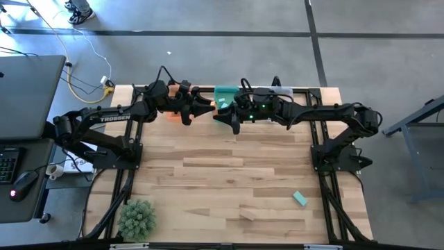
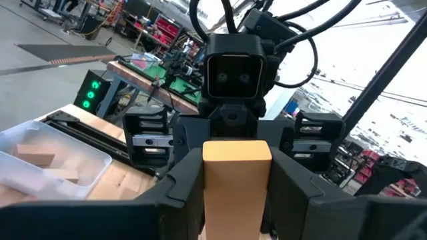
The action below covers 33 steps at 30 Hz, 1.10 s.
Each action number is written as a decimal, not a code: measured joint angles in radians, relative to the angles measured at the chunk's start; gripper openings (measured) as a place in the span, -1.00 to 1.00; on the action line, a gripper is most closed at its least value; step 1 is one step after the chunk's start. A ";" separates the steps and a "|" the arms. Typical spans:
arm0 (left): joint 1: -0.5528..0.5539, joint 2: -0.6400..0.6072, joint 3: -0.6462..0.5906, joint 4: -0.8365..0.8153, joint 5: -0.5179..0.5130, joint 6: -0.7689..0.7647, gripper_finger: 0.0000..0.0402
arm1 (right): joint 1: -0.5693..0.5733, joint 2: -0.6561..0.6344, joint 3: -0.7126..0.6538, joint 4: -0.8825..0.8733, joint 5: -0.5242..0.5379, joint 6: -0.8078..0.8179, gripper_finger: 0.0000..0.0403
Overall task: Sort & place blocks by color
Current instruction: Put the orange block into the orange bin
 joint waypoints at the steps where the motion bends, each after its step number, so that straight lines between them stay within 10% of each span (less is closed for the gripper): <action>1: 0.000 0.000 0.000 -0.005 0.001 0.000 -0.49 | 0.000 0.001 0.000 -0.001 0.000 0.001 -0.50; 19: 0.084 0.002 0.001 -0.309 -0.024 0.146 -0.48 | -0.007 0.003 -0.001 -0.136 0.022 0.083 0.51; 33: 0.196 0.002 0.001 -0.702 -0.508 0.272 -0.48 | -0.005 0.003 -0.001 -0.283 0.035 0.067 0.52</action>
